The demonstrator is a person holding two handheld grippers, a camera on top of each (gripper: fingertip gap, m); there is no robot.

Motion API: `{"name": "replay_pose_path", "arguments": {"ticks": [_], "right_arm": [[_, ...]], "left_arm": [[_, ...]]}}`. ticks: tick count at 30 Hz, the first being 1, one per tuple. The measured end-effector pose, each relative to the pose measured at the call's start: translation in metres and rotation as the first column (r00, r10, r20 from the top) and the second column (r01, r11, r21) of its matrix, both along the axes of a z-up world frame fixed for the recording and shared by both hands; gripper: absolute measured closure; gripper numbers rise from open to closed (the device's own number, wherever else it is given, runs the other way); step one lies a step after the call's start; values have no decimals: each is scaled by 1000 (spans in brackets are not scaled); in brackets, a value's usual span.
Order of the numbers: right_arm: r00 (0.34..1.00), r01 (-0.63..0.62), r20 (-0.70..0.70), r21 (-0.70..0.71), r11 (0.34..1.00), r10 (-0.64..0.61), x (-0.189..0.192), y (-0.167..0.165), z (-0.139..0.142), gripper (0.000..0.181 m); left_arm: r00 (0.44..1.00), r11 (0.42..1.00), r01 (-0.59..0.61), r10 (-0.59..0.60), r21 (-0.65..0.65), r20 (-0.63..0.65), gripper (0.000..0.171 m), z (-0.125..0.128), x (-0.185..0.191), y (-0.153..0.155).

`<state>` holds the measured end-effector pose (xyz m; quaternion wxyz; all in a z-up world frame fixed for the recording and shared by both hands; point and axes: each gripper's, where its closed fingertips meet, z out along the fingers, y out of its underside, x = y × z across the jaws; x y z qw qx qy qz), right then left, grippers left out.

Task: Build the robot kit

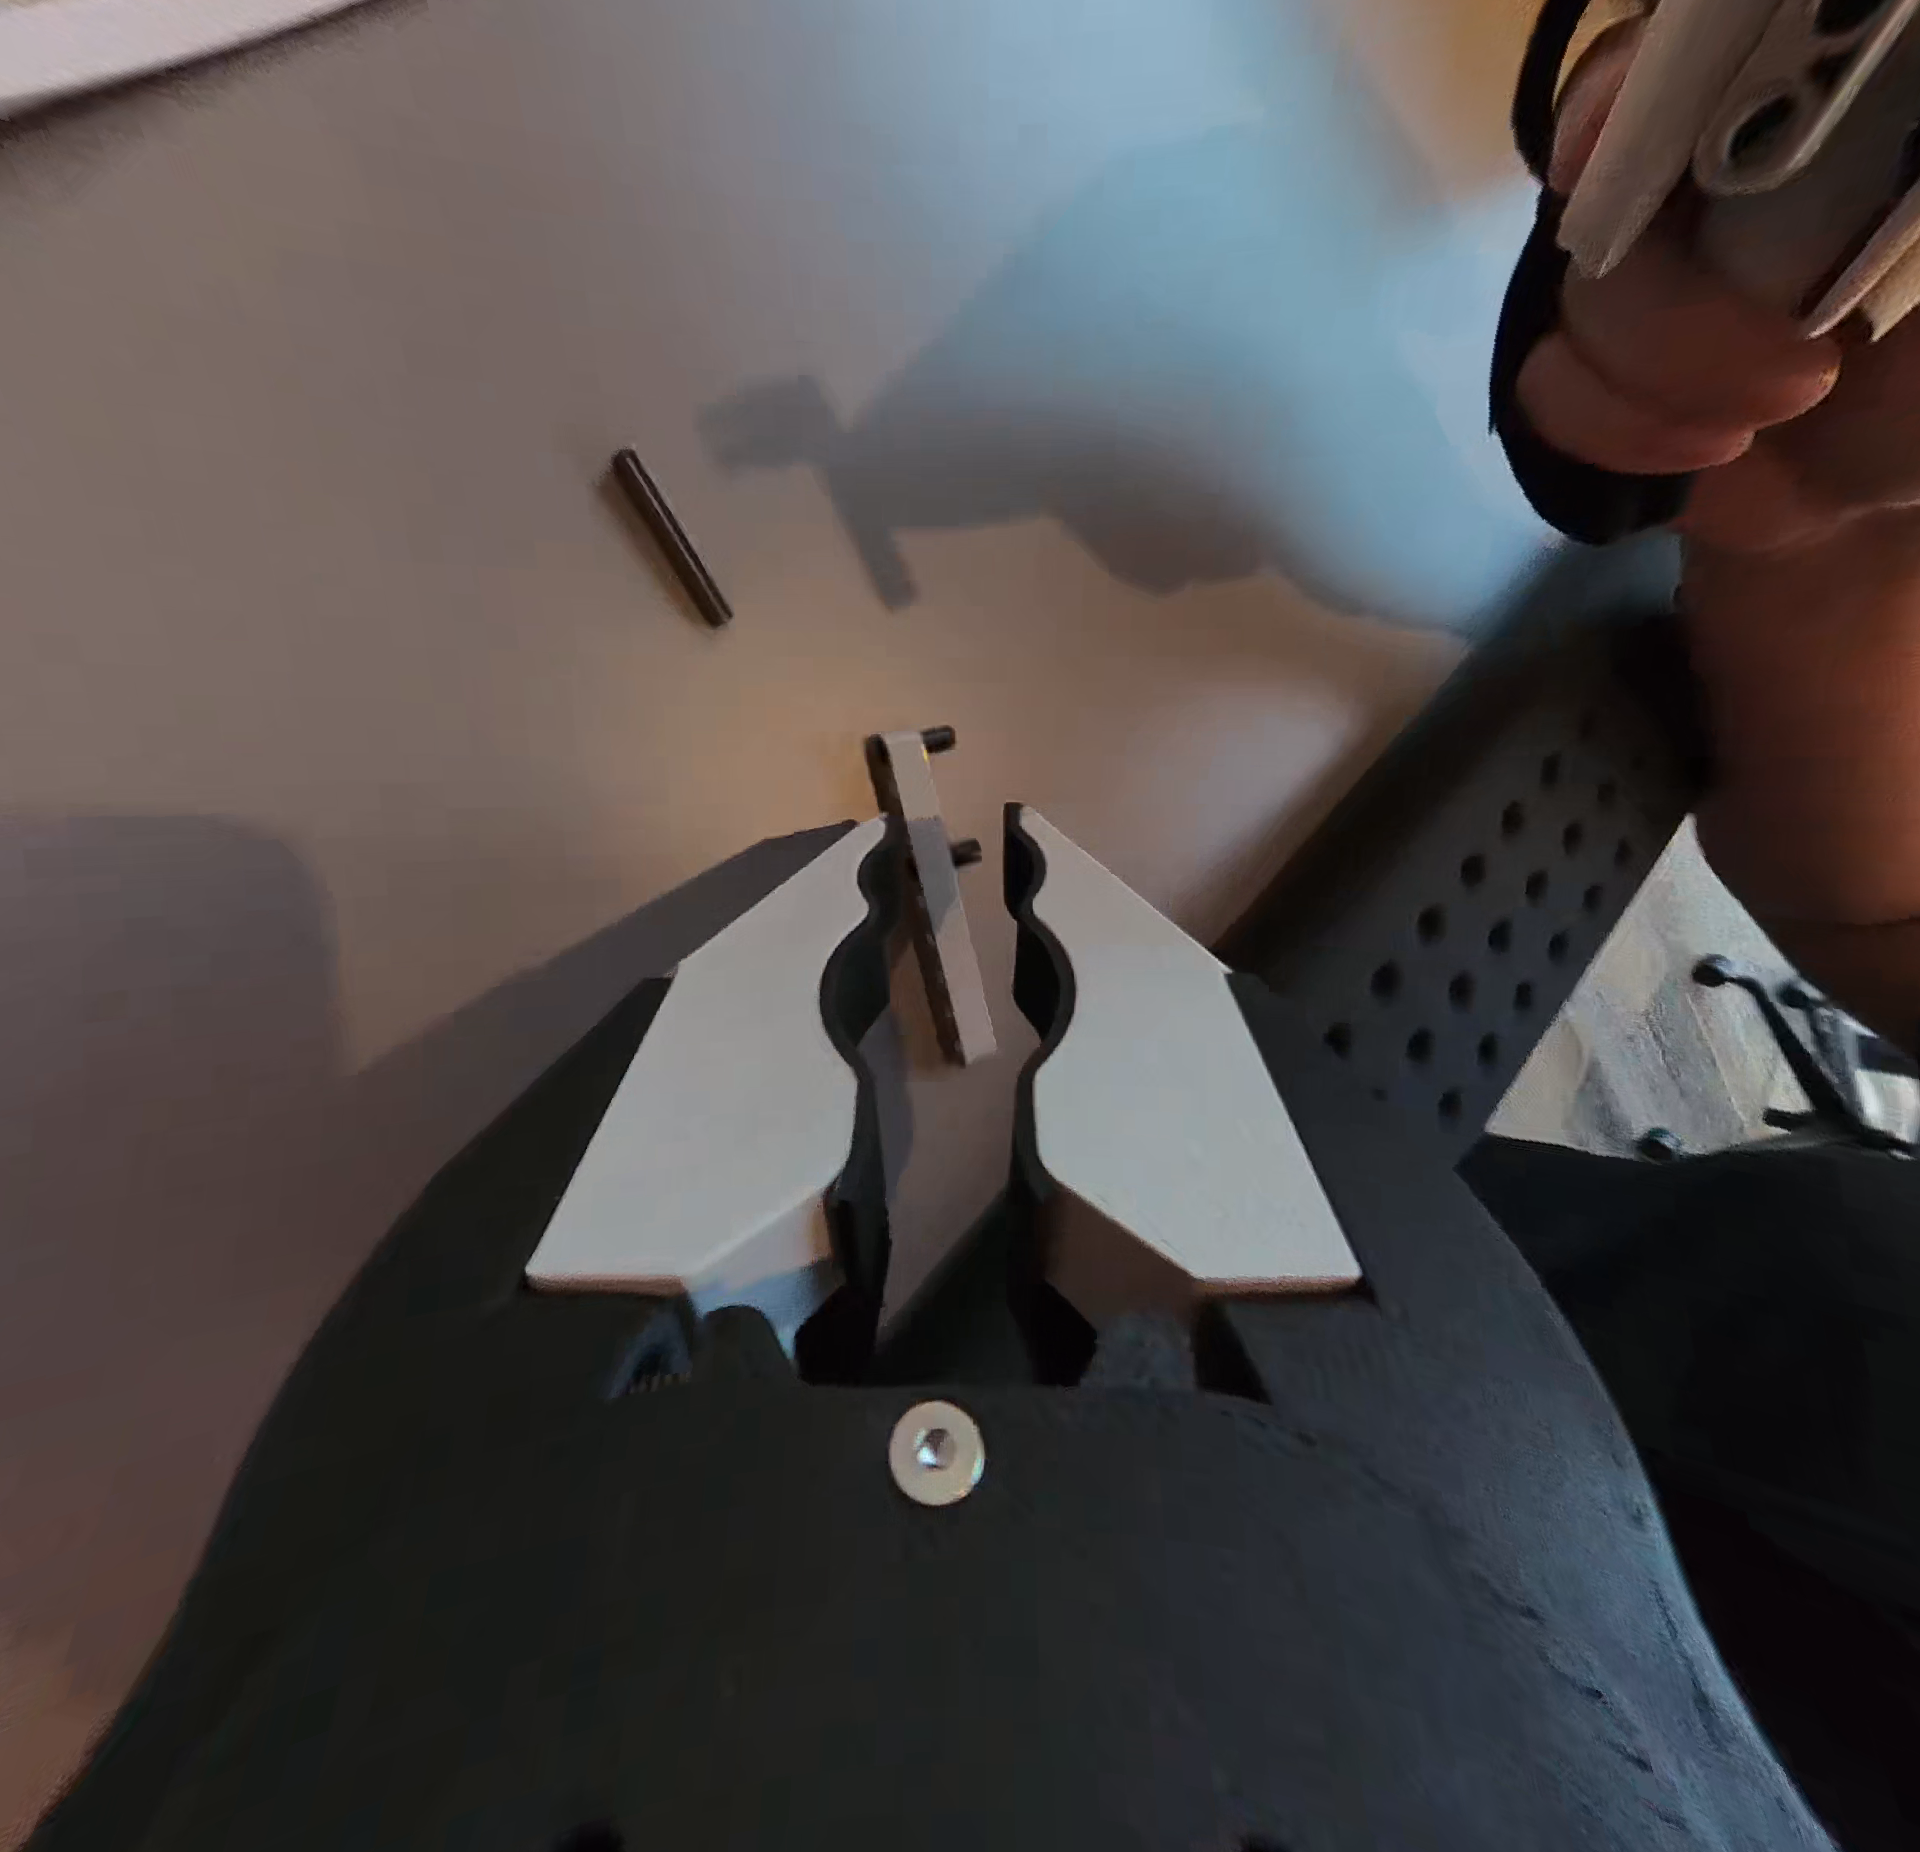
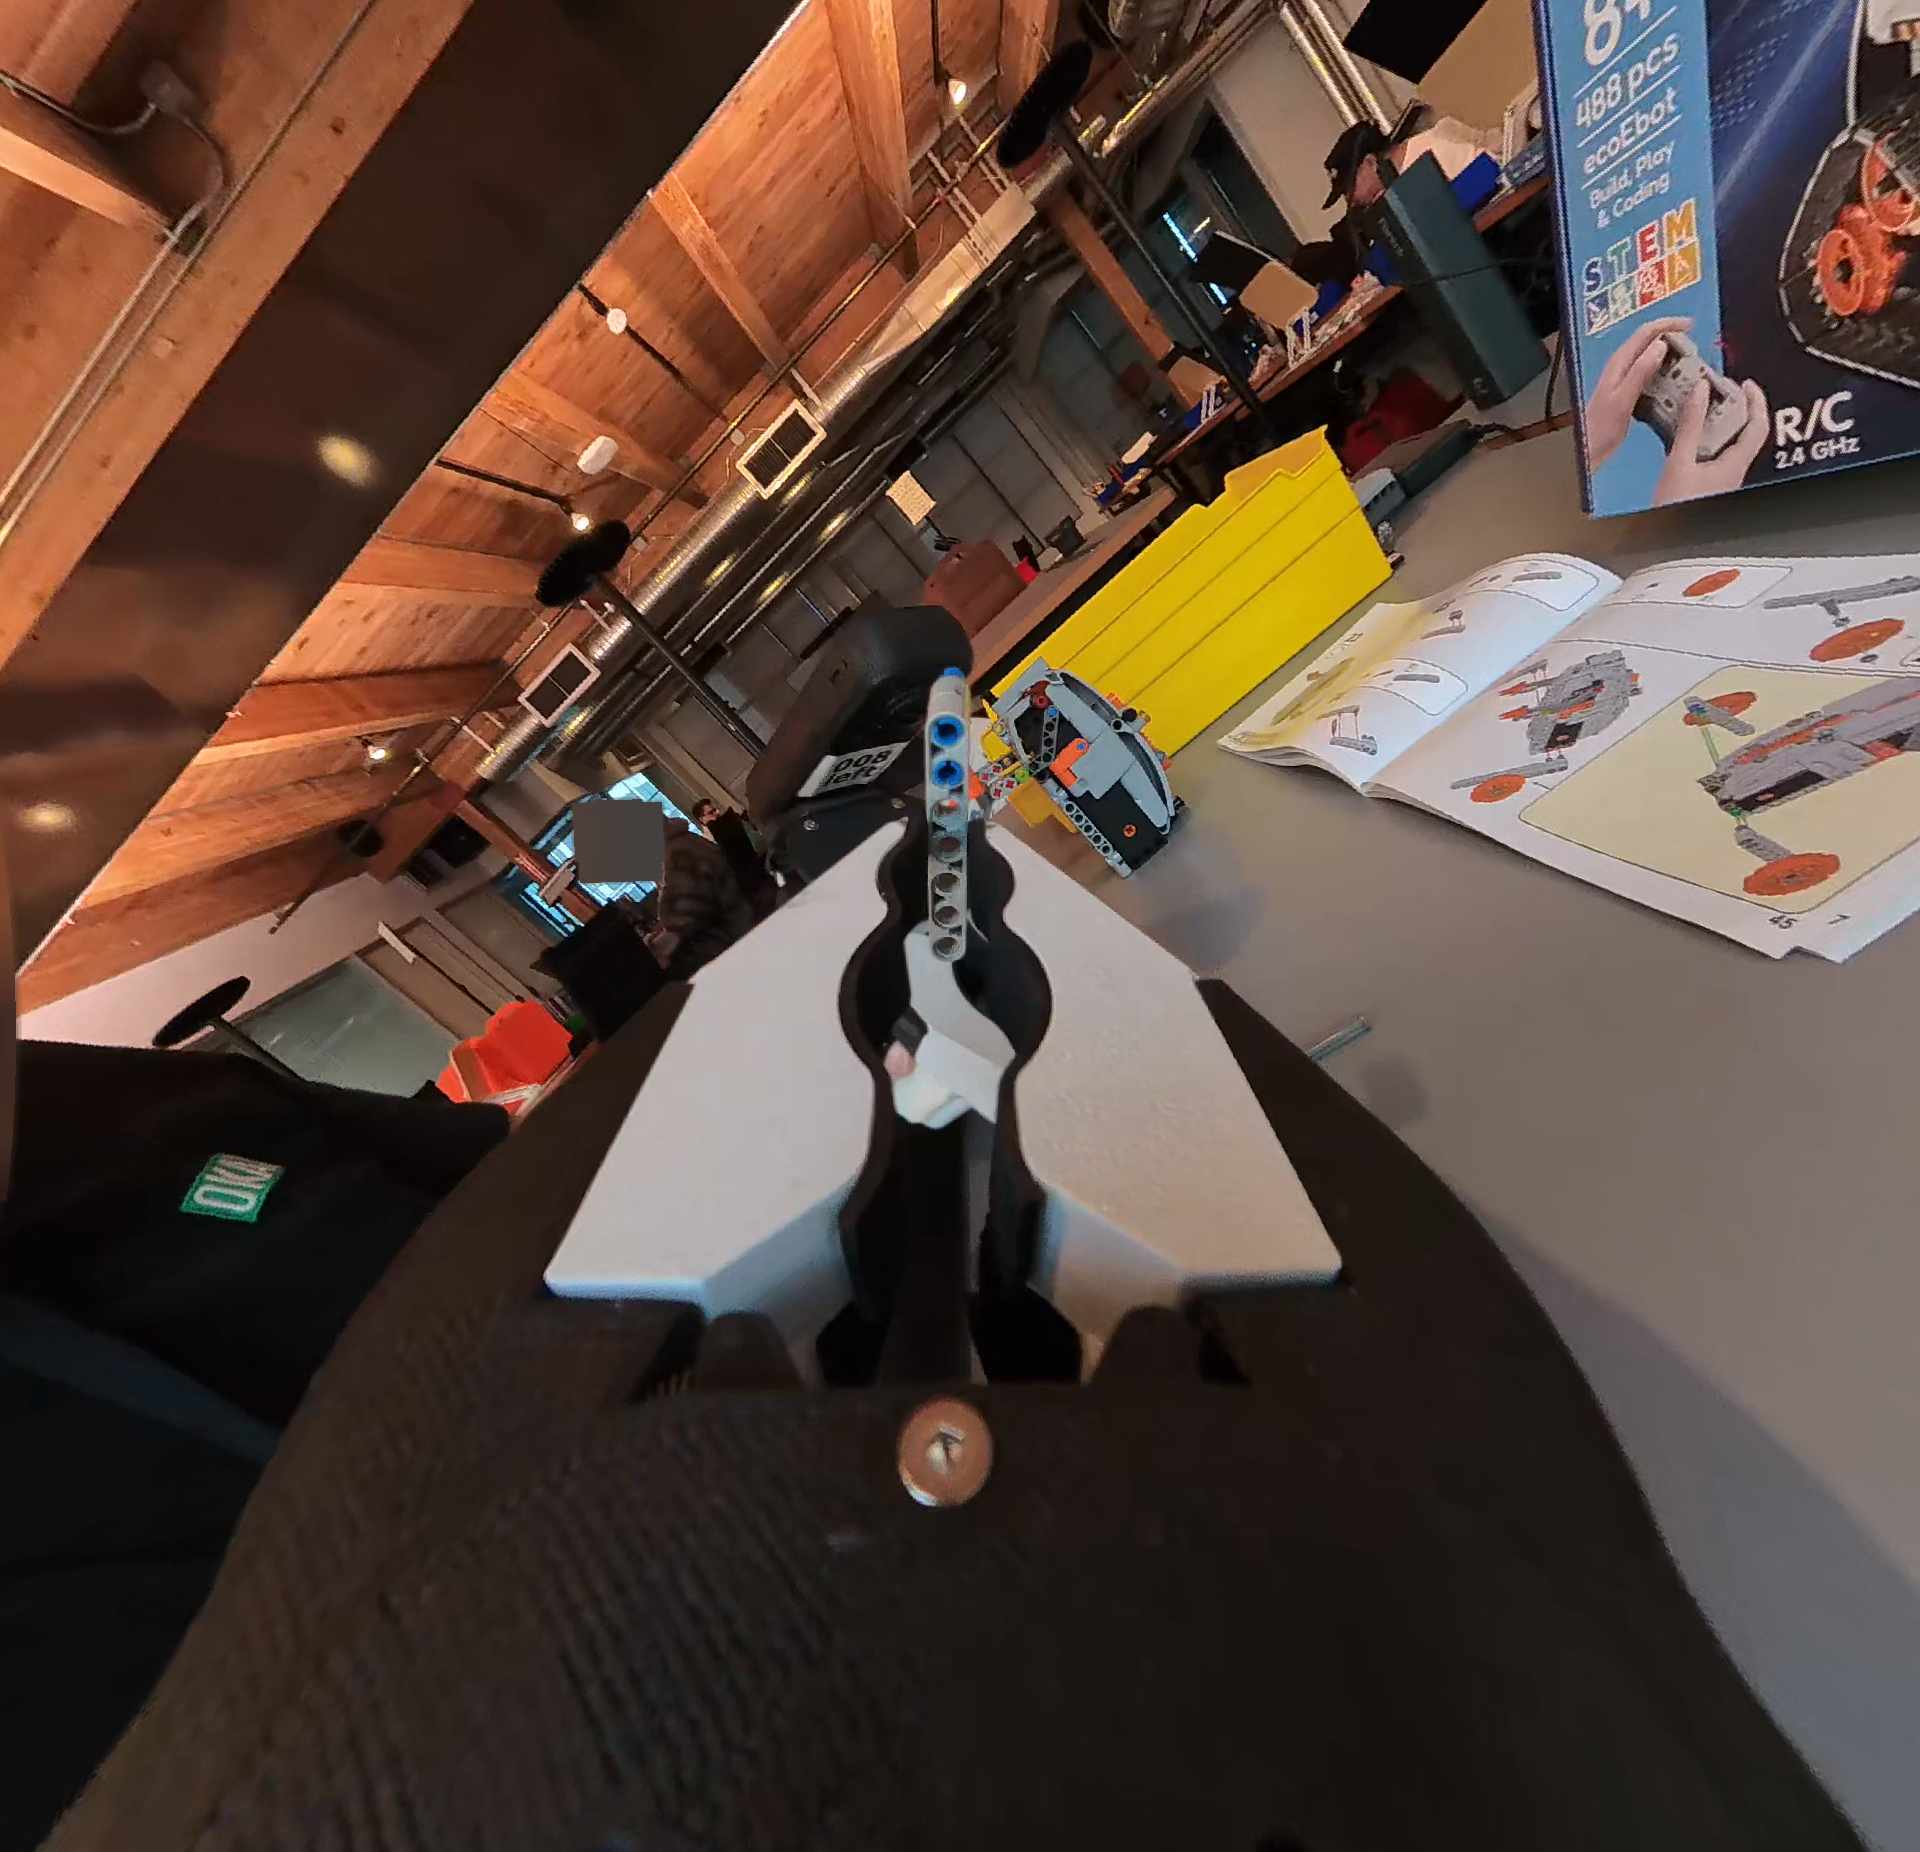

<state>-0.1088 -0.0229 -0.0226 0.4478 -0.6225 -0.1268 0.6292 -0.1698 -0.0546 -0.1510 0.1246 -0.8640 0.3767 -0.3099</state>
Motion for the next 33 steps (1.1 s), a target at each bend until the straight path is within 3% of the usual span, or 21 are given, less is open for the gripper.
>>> {"name": "replay_pose_path", "arguments": {"ticks": [4, 8, 13, 21, 23, 28, 33], "right_arm": [[1000, -1, 12, 13, 1000, 1, 1, -2, 2, 176], [1000, -14, 22, 17, 1000, 13, -2, -5, 3, 176], [999, -28, 45, 13, 1000, 27, -4, -8, 0, 176], [986, -27, 165, -69, 997, 38, -11, -4, -29, 176], [982, -23, 186, -89, 996, 39, -13, -3, -35, 176], [973, -18, 225, -130, 991, 47, -24, -2, -51, 176], [986, -38, 157, -131, 991, 58, -36, -5, -43, 176]], "left_arm": [[994, 991, -10, 24, 130, -105, 157, -3, -3, 12], [992, 996, 9, 2, 89, -125, 153, -8, 1, 4], [981, 990, 47, -20, 132, -195, 163, -14, 2, 5], [973, 985, 79, -41, 157, -228, 166, -14, 1, 2], [985, 982, 52, -20, 182, -172, 166, -9, 2, 7], [985, 955, -103, 59, 278, 164, 165, 34, 12, 22], [957, 874, -174, 41, 453, 288, 165, 72, 8, 28]]}}
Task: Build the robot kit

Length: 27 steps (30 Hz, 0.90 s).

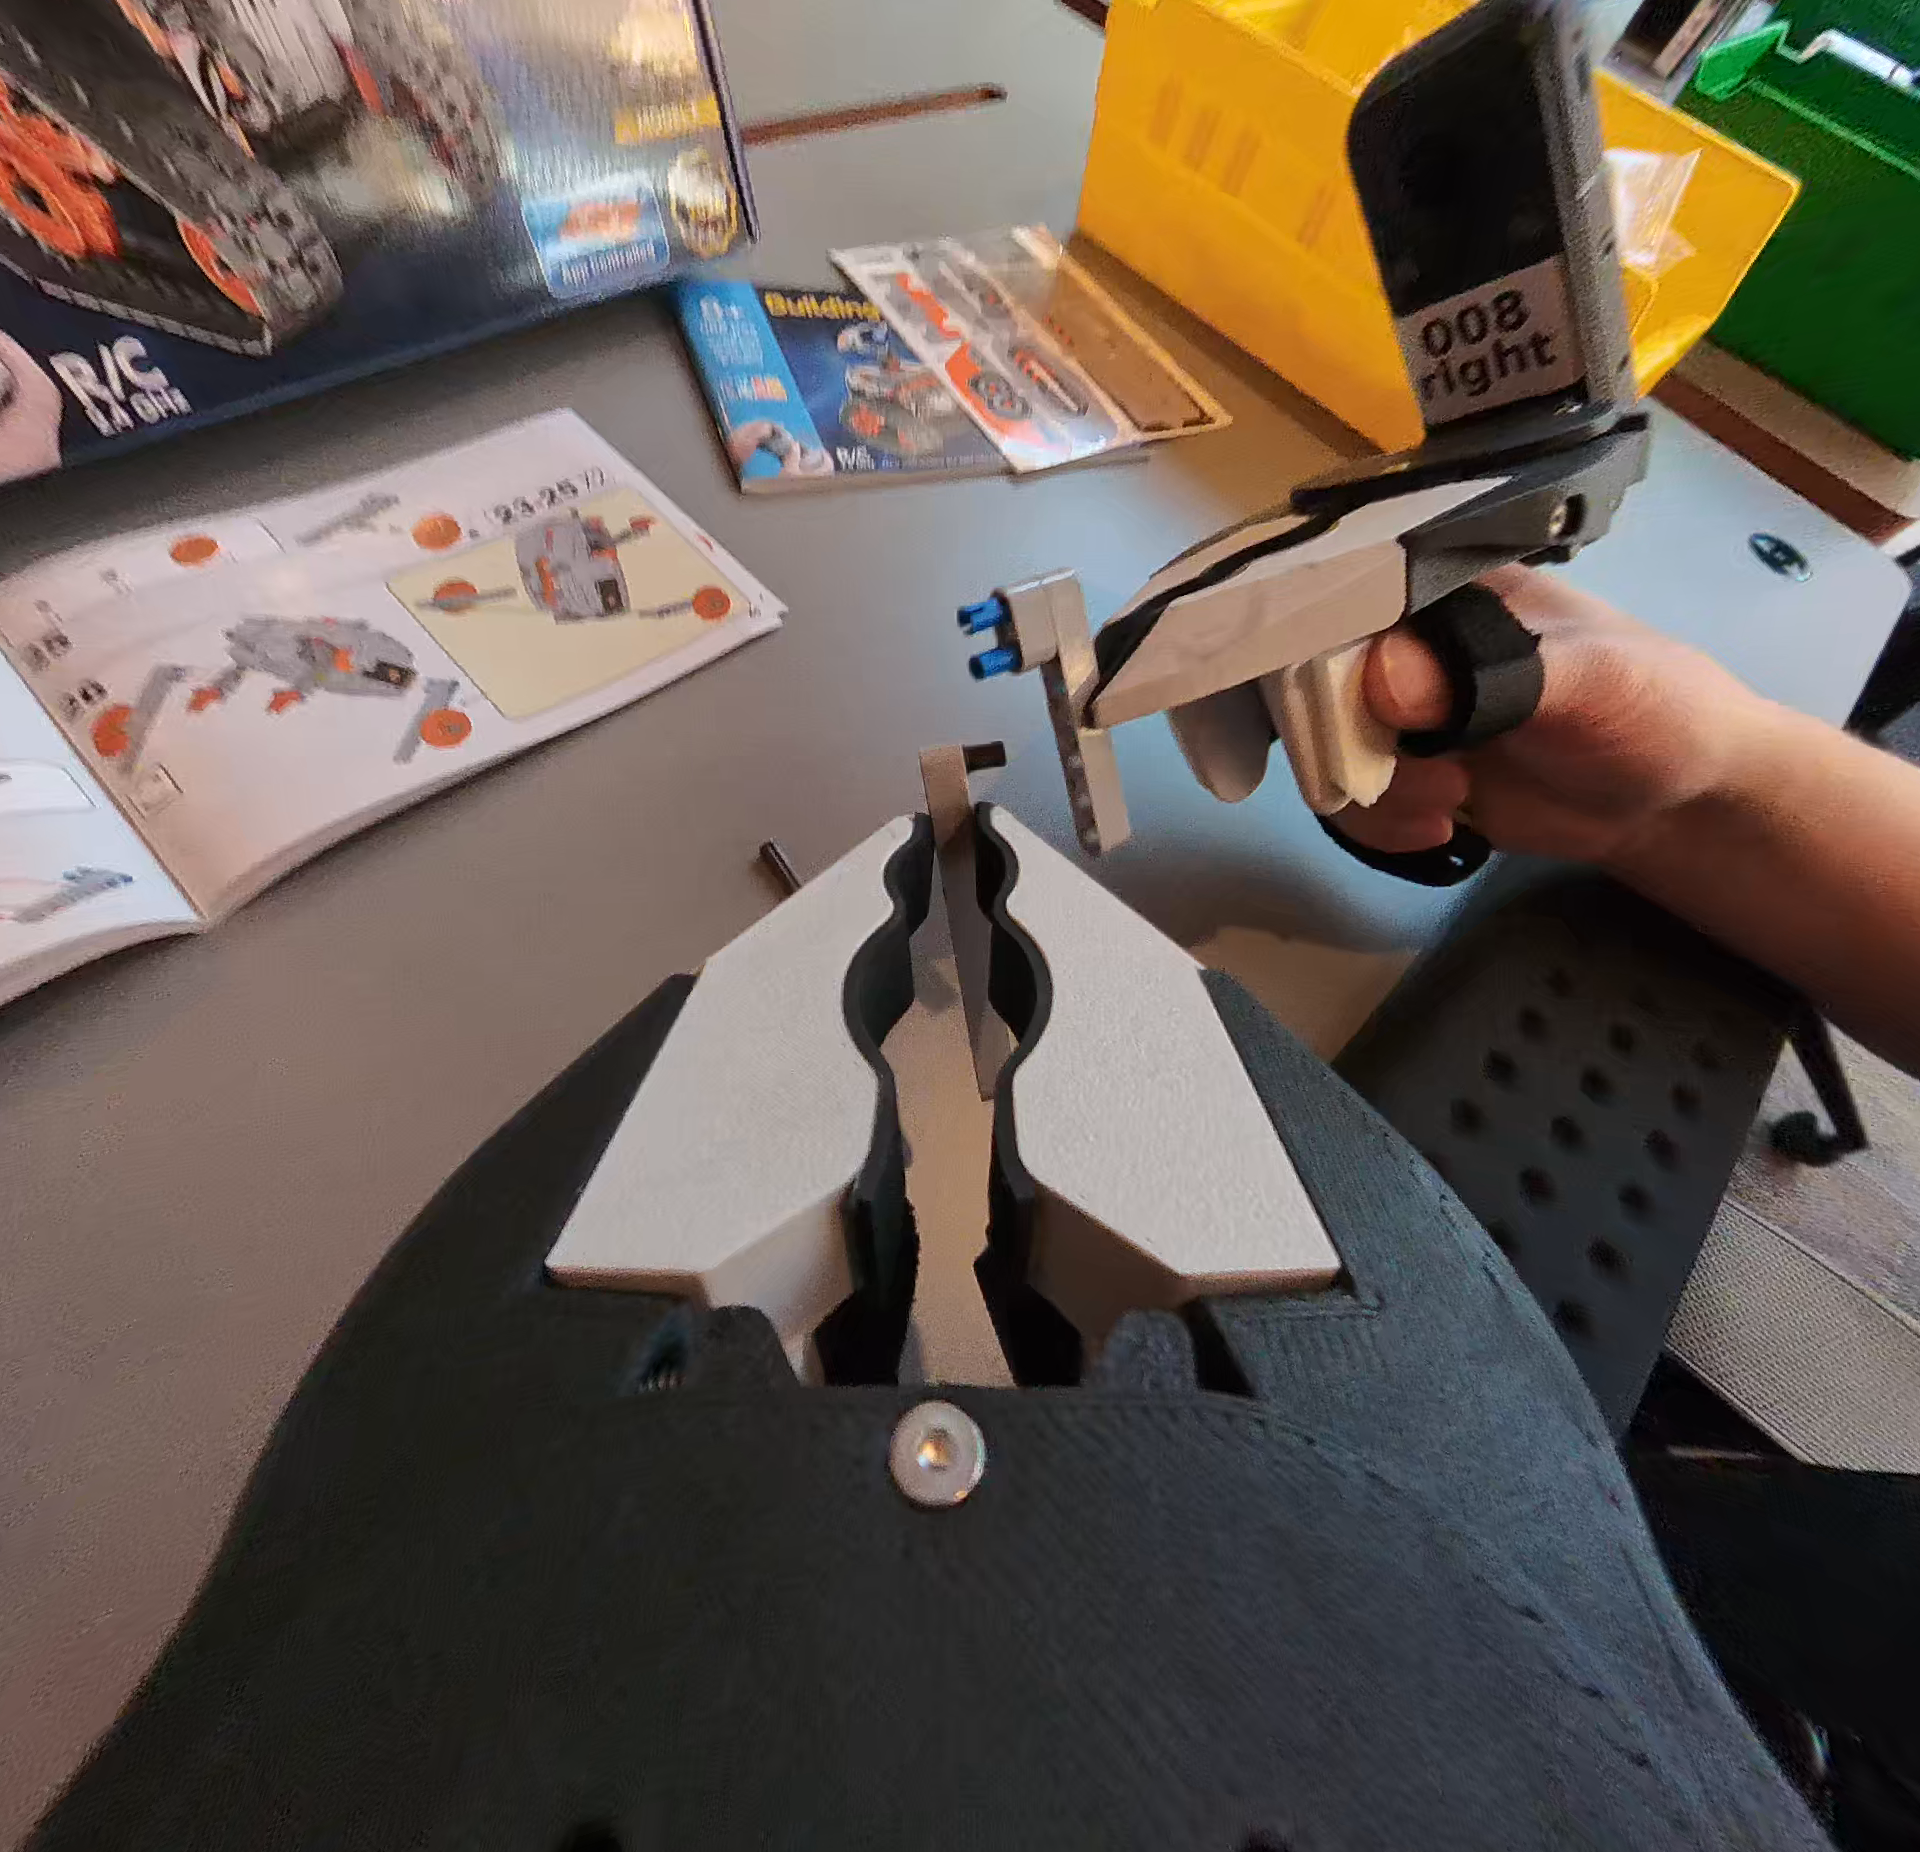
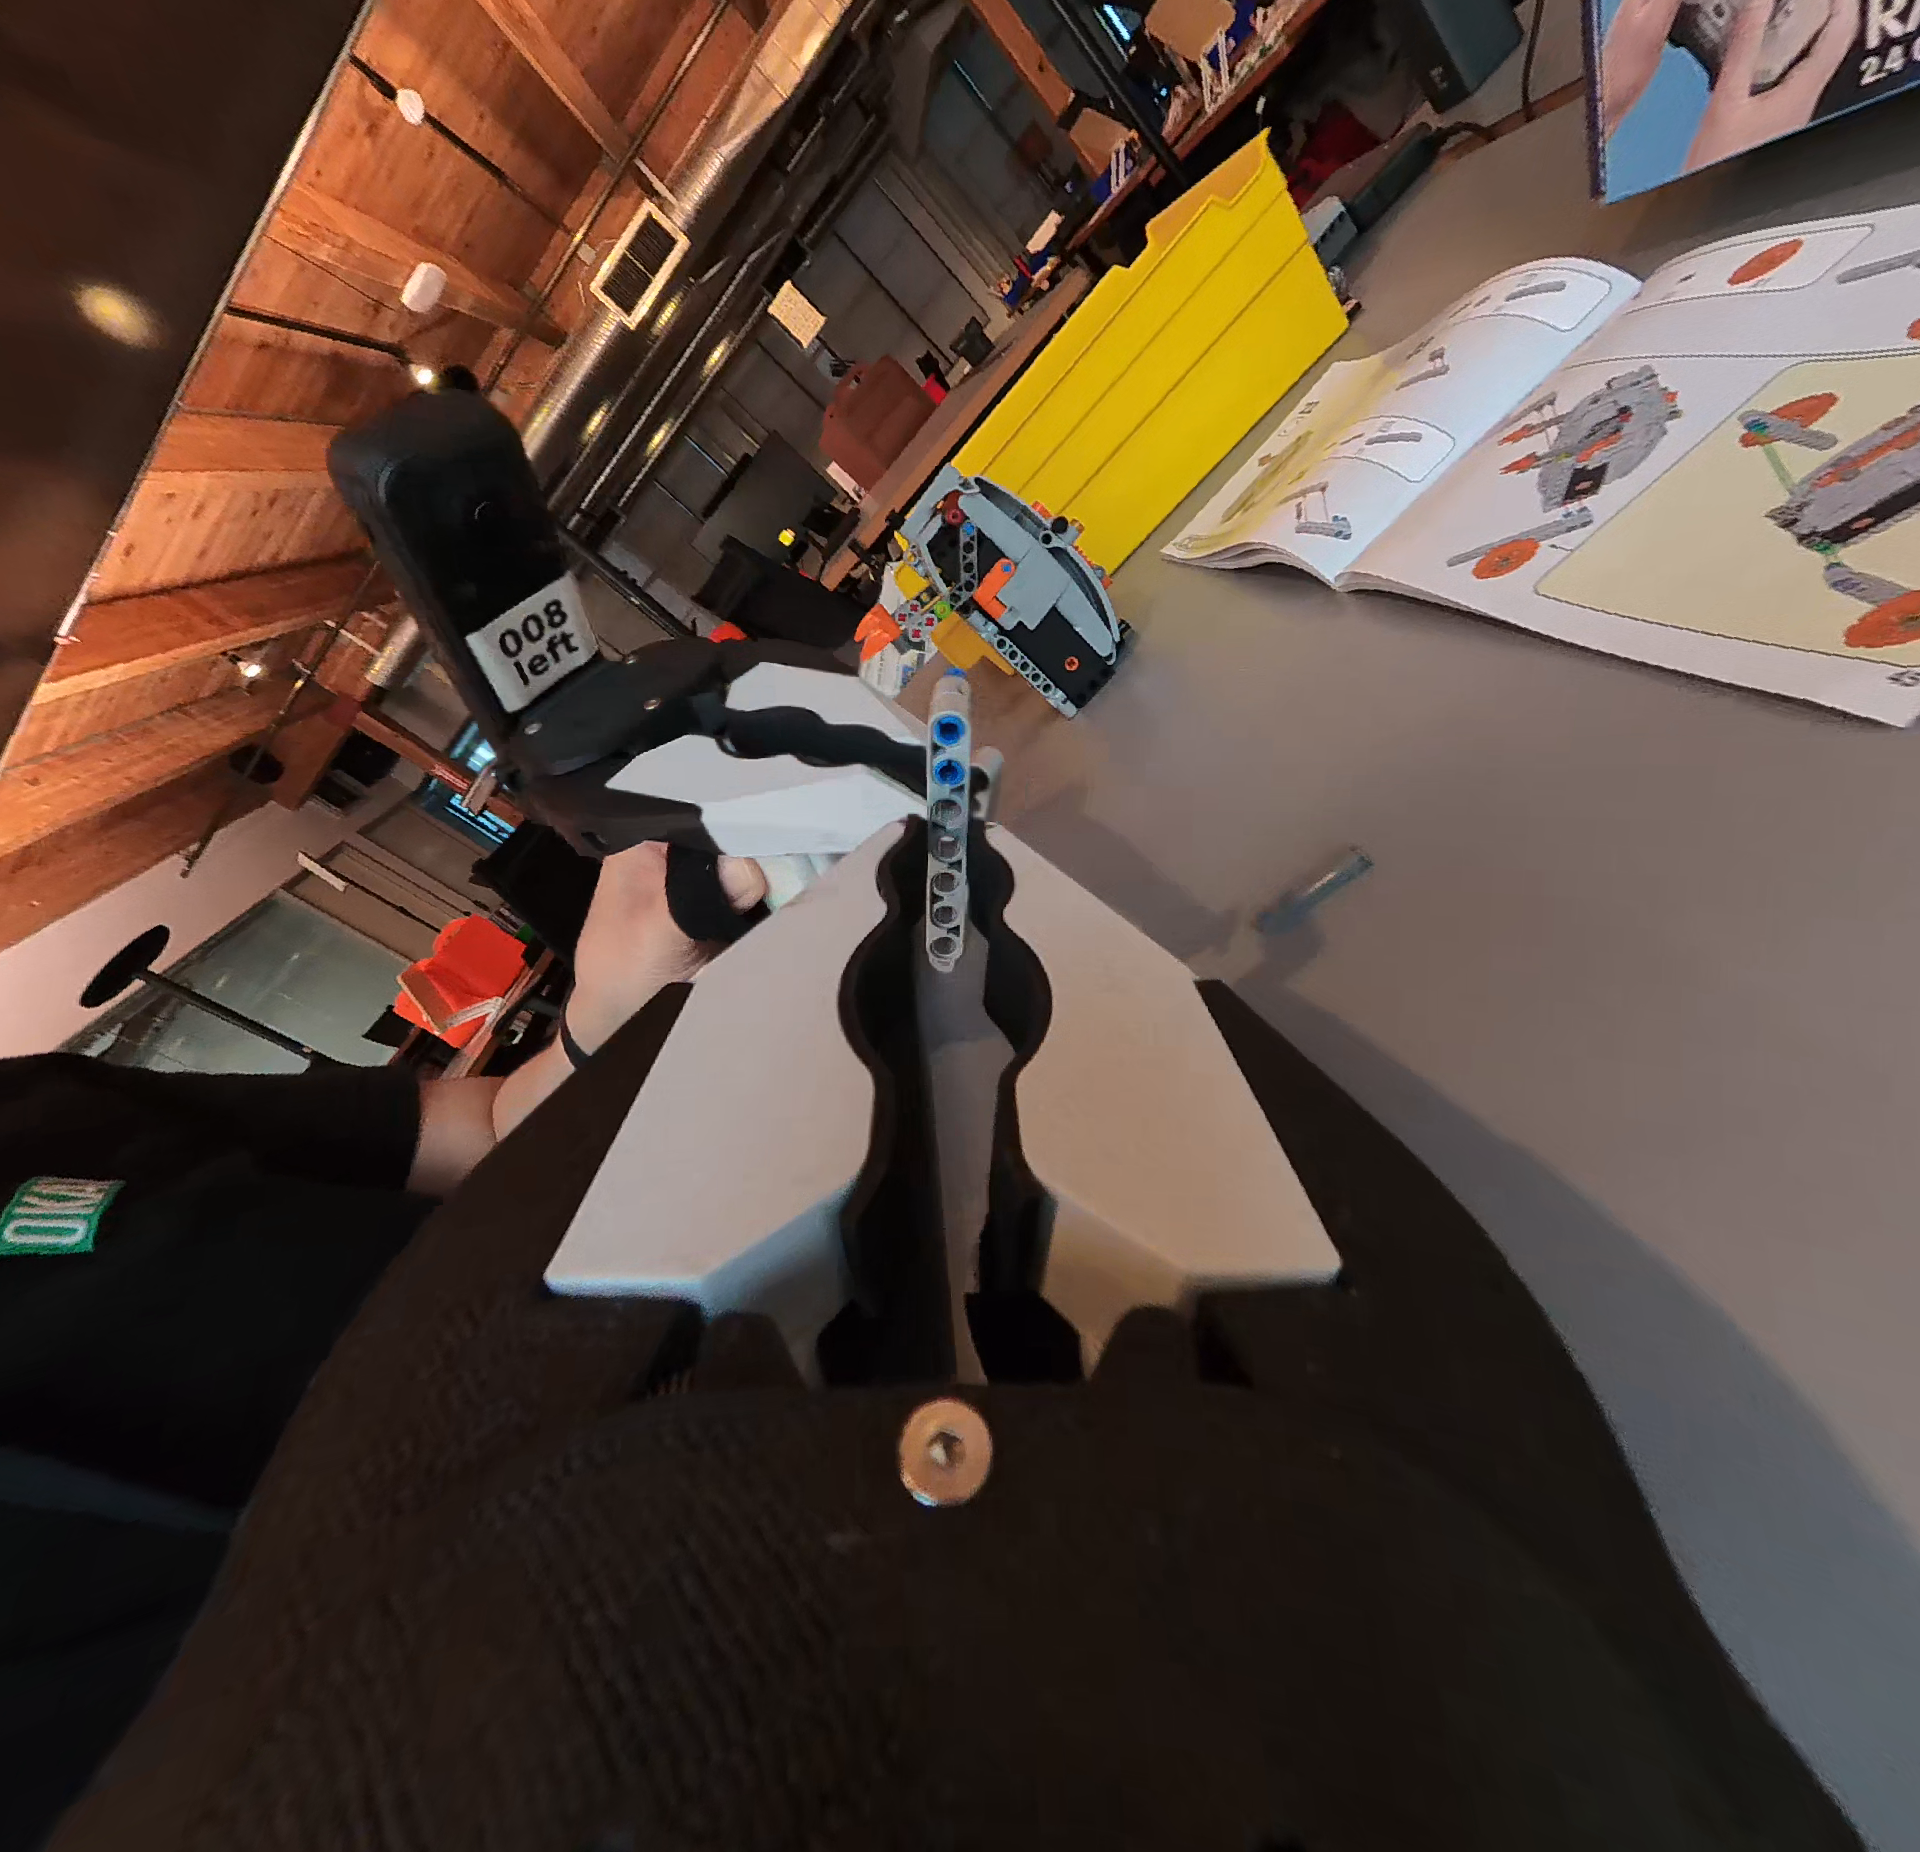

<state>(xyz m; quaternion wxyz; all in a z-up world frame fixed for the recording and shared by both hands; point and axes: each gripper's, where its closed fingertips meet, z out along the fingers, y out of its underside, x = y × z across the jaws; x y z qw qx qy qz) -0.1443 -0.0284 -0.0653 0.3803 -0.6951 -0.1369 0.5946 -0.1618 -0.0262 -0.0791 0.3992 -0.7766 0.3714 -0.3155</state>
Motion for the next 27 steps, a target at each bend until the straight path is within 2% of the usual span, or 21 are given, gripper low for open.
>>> {"name": "replay_pose_path", "arguments": {"ticks": [3, 10, 17, 22, 27], "right_arm": [[999, -7, -38, 14, 1000, 8, -4, -1, 6, 176], [994, -35, -102, 15, 999, 37, -9, -4, 13, 177], [994, -19, -110, -5, 1000, 18, -12, 0, 10, 176], [996, 41, -75, 4, 999, -41, -15, 7, 6, 176], [997, 71, 28, 102, 992, -74, -17, 8, 5, 176]], "left_arm": [[1000, 997, 5, -7, 73, 19, 165, 13, 4, -3], [1000, 992, -13, 12, 126, 16, 165, 21, 8, -4], [995, 975, -39, 58, 220, -81, 165, 18, 4, 0], [978, 951, -65, 120, 302, -169, 165, 15, 0, 5], [986, 972, -63, 96, 227, -137, 165, 13, -1, 6]]}}
